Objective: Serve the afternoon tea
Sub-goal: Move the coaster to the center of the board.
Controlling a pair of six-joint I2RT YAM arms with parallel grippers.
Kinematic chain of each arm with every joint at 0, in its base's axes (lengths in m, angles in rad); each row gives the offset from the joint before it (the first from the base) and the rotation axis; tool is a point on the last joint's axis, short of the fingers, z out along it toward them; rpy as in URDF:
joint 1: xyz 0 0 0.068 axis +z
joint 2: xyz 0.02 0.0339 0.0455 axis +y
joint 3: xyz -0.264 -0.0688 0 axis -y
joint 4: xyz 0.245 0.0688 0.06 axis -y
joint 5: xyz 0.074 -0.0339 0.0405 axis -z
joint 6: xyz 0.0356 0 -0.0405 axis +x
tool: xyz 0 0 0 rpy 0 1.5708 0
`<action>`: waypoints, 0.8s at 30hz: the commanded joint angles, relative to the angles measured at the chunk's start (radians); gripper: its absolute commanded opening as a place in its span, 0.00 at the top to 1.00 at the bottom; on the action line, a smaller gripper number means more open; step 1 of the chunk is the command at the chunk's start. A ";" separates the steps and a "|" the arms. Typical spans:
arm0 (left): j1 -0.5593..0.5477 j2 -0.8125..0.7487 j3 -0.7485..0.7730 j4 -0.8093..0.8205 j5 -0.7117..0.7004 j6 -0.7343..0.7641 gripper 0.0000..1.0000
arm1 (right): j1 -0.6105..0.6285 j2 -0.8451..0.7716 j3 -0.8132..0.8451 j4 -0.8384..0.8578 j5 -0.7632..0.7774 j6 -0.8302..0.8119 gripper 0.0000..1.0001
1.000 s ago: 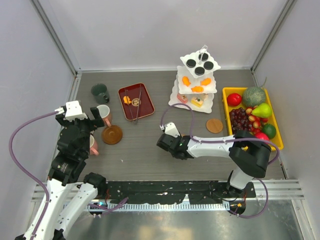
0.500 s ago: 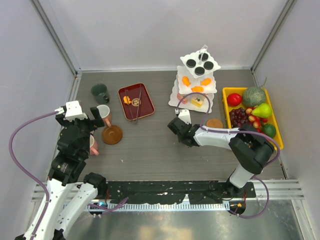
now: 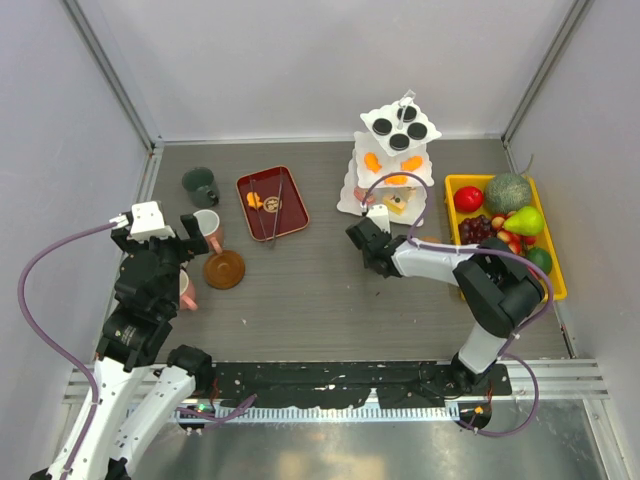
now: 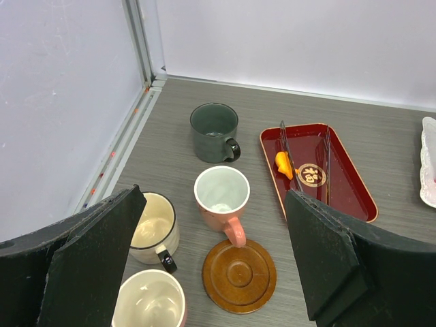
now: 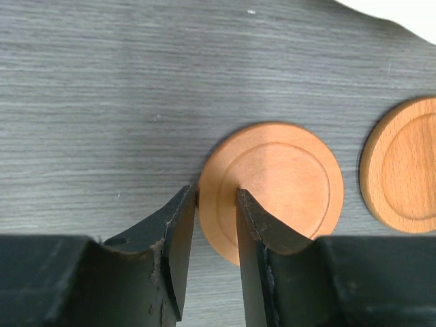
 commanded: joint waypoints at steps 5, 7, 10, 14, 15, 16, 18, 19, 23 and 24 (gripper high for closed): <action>0.004 -0.004 -0.005 0.054 -0.006 0.015 0.04 | -0.029 0.078 0.052 0.010 -0.079 -0.030 0.64; 0.004 -0.004 -0.005 0.052 -0.006 0.015 0.04 | -0.032 0.087 0.062 0.014 -0.094 -0.035 0.64; 0.004 -0.006 -0.005 0.055 -0.008 0.015 0.04 | -0.032 0.089 0.069 0.036 -0.117 -0.039 0.64; 0.004 -0.007 -0.004 0.052 -0.009 0.017 0.04 | -0.032 0.095 0.081 0.056 -0.157 -0.044 0.65; 0.004 -0.007 -0.005 0.052 -0.008 0.017 0.04 | -0.032 0.099 0.088 0.057 -0.169 -0.045 0.65; 0.004 -0.009 -0.005 0.054 -0.008 0.017 0.04 | -0.032 0.102 0.090 0.065 -0.179 -0.045 0.65; 0.004 -0.009 -0.005 0.054 -0.009 0.017 0.04 | -0.032 0.102 0.092 0.083 -0.212 -0.047 0.65; 0.004 -0.009 -0.007 0.055 -0.009 0.018 0.04 | -0.032 0.101 0.092 0.096 -0.225 -0.045 0.66; 0.004 -0.012 -0.005 0.055 -0.009 0.018 0.04 | -0.032 0.093 0.099 0.122 -0.257 -0.045 0.66; 0.004 -0.011 -0.007 0.055 -0.009 0.018 0.04 | -0.032 0.092 0.102 0.122 -0.246 -0.044 0.66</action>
